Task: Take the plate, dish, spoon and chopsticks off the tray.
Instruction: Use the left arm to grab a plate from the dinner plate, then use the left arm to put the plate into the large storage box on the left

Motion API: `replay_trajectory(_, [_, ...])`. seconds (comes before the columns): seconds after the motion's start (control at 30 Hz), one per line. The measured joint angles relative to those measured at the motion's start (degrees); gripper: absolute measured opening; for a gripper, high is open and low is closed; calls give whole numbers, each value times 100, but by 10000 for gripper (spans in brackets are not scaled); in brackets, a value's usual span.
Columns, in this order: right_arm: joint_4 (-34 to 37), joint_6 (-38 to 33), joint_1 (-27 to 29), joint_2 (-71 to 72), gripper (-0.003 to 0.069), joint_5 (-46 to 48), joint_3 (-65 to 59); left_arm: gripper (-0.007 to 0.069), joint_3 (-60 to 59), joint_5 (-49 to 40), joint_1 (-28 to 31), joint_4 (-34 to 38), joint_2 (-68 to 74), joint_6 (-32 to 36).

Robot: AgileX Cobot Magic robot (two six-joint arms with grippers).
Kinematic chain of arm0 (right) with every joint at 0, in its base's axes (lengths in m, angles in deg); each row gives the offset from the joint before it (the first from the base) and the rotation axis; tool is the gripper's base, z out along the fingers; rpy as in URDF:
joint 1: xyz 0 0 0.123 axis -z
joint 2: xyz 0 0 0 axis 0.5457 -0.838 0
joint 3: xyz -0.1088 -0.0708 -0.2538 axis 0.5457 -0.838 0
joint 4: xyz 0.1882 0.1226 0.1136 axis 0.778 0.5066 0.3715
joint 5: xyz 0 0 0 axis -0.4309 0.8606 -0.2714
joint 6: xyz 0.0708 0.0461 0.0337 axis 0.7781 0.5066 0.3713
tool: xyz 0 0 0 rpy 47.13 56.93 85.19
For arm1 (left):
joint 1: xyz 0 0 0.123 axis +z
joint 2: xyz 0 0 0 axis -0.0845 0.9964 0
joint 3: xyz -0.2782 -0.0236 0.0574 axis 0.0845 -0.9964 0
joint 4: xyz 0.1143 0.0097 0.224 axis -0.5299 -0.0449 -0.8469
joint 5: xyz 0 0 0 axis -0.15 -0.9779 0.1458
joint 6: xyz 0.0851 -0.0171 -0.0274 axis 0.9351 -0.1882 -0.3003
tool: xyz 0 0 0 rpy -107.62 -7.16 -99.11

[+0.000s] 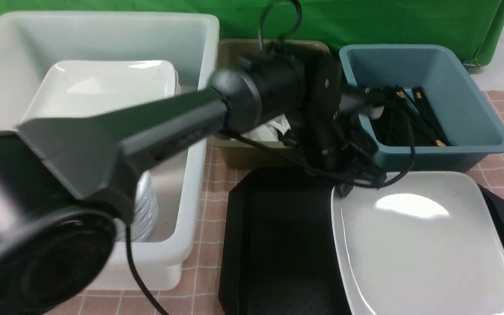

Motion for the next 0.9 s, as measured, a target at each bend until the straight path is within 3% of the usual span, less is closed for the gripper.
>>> replay_trajectory(0.57, [350,-46,0,112,30,-51,559,17,-19,-323,20,-191,-1775,355])
replay_trajectory(0.9, [681,-197,0,112,30,-121,559,18,-26,-334,645,148,-2295,418])
